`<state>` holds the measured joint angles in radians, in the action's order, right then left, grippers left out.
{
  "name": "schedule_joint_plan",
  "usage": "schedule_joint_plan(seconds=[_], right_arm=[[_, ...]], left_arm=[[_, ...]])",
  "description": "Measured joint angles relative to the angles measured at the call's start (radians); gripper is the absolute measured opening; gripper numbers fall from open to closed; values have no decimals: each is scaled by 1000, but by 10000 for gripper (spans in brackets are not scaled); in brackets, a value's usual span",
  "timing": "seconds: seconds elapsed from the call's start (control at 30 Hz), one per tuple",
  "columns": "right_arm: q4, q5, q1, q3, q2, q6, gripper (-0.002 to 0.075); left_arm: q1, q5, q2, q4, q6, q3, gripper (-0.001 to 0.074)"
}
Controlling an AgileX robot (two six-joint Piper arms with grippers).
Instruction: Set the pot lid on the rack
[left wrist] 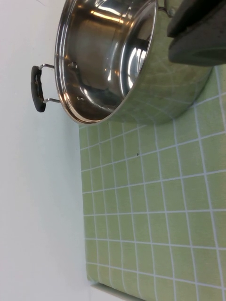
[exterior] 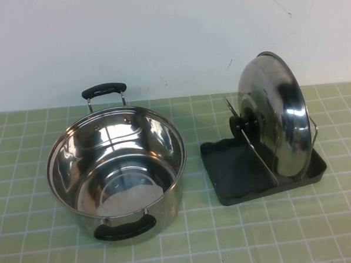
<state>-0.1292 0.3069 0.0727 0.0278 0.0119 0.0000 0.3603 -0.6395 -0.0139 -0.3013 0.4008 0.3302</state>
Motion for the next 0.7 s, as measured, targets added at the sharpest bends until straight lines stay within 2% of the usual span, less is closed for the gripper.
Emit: schedule_joint_plan(seconds=[0.27,0.7], right_arm=[[-4,21,-39,0,0,92,-1],[-32,24,-41,0,2,114,-1]], left_arm=[[0,0,0,0,0,0,-2],[0,0,0,0,2,0,-2]])
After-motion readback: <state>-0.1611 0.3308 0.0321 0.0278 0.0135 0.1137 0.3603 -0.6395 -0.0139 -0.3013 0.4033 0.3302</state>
